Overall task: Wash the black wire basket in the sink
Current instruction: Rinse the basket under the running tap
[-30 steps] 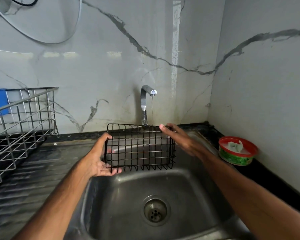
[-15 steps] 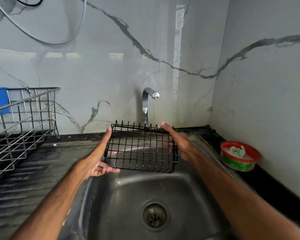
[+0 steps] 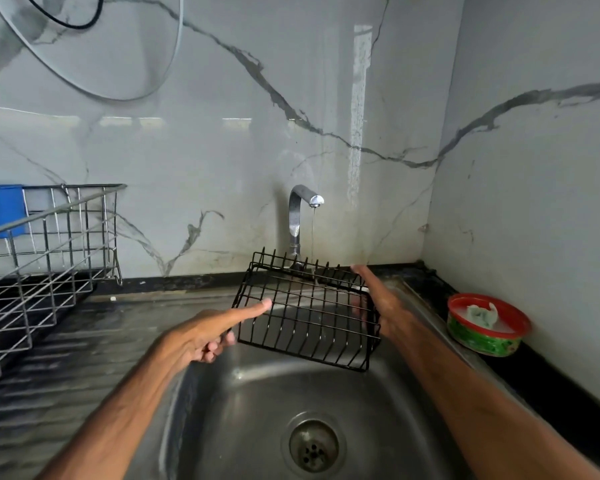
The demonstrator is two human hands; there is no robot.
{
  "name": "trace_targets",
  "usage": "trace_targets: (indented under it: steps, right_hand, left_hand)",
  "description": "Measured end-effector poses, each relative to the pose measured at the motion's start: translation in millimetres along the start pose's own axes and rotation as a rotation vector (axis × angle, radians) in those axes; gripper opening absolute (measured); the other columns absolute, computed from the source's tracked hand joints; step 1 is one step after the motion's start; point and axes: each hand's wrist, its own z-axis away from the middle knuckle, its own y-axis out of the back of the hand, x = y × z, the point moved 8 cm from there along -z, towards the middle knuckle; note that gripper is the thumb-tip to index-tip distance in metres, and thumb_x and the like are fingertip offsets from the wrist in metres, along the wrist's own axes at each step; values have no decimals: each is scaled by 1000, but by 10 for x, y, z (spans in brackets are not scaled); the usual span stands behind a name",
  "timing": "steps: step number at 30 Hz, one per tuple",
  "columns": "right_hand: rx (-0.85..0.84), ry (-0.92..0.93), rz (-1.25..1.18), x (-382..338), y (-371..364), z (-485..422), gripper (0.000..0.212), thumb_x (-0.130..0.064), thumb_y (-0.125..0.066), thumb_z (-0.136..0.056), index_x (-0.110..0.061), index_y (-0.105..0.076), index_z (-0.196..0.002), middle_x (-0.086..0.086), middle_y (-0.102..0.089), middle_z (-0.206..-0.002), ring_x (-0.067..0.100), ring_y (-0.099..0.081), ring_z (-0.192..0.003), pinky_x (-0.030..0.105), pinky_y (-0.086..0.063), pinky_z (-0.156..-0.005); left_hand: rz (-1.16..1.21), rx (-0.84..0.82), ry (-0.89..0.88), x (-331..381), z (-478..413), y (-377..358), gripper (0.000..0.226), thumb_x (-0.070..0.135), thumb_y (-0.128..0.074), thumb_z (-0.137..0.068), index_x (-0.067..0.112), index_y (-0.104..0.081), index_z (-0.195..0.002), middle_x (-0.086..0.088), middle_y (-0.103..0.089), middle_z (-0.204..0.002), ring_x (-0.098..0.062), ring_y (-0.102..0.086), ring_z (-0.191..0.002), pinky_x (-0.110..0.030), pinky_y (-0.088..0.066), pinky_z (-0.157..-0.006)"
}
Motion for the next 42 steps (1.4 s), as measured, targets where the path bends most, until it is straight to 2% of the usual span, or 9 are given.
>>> trace_targets:
  steps: [7, 10, 13, 18, 23, 25, 29, 37, 42]
  right_hand:
    - [-34, -106, -146, 98, -8, 7, 50, -54, -77, -79, -12, -53, -93, 17, -63, -91, 28, -60, -84, 43, -53, -85]
    - [-52, -122, -120, 120, -101, 38, 52, -60, -77, -75, -19, -54, -97, 19, -65, -109, 32, -63, -90, 38, -55, -64]
    - [-42, -113, -119, 156, -102, 27, 55, -64, -75, -72, -23, -57, -103, 22, -60, -121, 33, -66, -102, 37, -56, -59]
    - [-59, -137, -89, 176, -85, 104, 76, -66, -75, -72, -15, -54, -123, 20, -60, -114, 37, -65, -105, 49, -60, -85]
    - [-49, -92, 16, 199, -82, 124, 77, -73, -64, -80, -19, -54, -134, 19, -56, -128, 38, -61, -109, 49, -60, -79]
    - [36, 29, 199, 101, -40, 172, 60, -63, -58, -92, -12, -62, -123, 14, -64, -115, 27, -64, -96, 38, -57, -82]
    - [225, 438, 709, -326, -4, 286, 25, -18, -52, -103, -10, -65, -83, -1, -54, -66, 4, -45, -53, 10, -35, -40]
    - [-115, 777, 771, -472, -591, 663, 46, -57, -38, -104, -20, -61, -119, -9, -65, -100, 9, -62, -89, 28, -52, -75]
    - [-224, 614, 580, -285, -519, 501, 50, -67, -50, -95, -23, -57, -74, -15, -56, -65, 6, -51, -64, 27, -41, -62]
  left_hand:
    - [311, 96, -124, 167, 73, -109, 121, 84, -83, -51, 27, -46, -152, -12, -50, -148, -29, -63, -113, -42, -57, -93]
    - [691, 173, -143, 198, 2, -261, 102, 56, -92, -61, 15, -52, -145, -20, -64, -133, -35, -76, -98, -45, -64, -77]
    - [764, 270, -187, 224, -30, -362, 108, 63, -95, -46, 12, -59, -134, -11, -69, -126, -24, -77, -98, -31, -61, -56]
    - [770, 260, -122, 101, 10, -529, 127, 65, -96, -28, 15, -56, -138, -14, -66, -120, -33, -74, -95, -47, -65, -71]
    - [752, 284, -142, 61, 34, -519, 117, 64, -93, -39, 14, -58, -139, -13, -74, -109, -30, -80, -79, -47, -65, -68]
    - [688, 318, -157, 77, 59, -473, 124, 70, -91, -38, 11, -56, -141, -10, -75, -106, -28, -80, -76, -42, -63, -60]
    - [574, 356, -177, 136, 110, -403, 112, 68, -86, -43, 7, -59, -133, -7, -74, -106, -25, -79, -71, -40, -62, -55]
    - [514, 334, -177, 187, 148, -312, 60, 48, -89, -73, 10, -71, -116, -12, -75, -112, -28, -79, -71, -55, -64, -72]
    - [433, 306, -192, 214, 150, -224, 70, 45, -94, -62, 7, -66, -114, -4, -79, -102, -27, -80, -74, -55, -64, -75]
